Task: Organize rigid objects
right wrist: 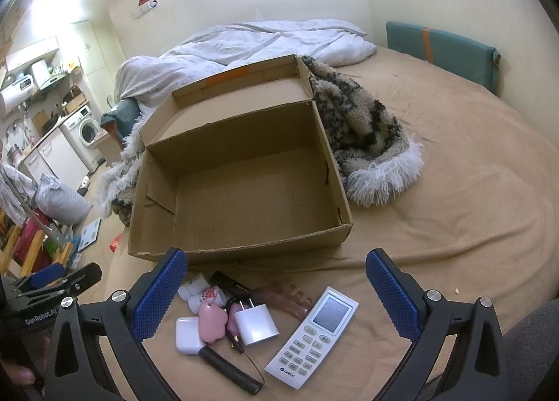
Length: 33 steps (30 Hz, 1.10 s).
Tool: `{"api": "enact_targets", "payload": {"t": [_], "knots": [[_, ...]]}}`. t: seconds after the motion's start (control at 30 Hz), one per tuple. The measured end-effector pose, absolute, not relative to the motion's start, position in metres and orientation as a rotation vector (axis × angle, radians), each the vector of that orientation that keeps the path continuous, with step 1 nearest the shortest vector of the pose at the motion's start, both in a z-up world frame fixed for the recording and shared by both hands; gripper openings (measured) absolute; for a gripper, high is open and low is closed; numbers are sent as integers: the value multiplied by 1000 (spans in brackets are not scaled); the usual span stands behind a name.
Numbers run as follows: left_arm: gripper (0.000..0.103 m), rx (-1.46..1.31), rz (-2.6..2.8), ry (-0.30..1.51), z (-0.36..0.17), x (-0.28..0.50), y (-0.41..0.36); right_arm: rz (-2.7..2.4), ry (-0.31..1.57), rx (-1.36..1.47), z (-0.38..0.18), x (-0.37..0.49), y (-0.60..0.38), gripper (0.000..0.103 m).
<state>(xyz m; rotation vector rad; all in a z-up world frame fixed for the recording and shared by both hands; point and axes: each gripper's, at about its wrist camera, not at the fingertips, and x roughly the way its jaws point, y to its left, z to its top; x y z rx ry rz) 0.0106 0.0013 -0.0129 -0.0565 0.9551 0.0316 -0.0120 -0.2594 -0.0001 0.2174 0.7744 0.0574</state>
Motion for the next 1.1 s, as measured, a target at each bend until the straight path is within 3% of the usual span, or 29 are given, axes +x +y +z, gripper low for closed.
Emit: {"api": "enact_targets", "payload": {"t": [0.13,0.2,0.23,0.27,0.47,0.83,0.9,0.97,1.1], "knots": [[102,-82,10,1142,-45,33,0,40,790,219,-3,-8,-263,103],[88,-108,-13,1242,-65,40,-5,31,812,220,-5,-5,-266,103],[77,-124,-22,1282,-74,43,-6,26,830,225,-7,-3,-268,103],[73,-139,-30,1344,-88,48,-10,20,851,233,-10,-1,-271,103],[73,-198,6,1497,-137,62,-21,-23,970,306,-30,11,-283,103],[73,-129,-30,1557,-163,61,-56,-58,1187,397,-68,32,-294,103],[67,-133,-27,1554,-164,61,-58,-45,1258,457,-83,35,-298,86],[42,-111,-13,1547,-163,61,-59,-55,1327,500,-98,35,-300,84],[39,-120,-16,1546,-160,61,-58,-59,1409,551,-121,35,-301,84]]}}
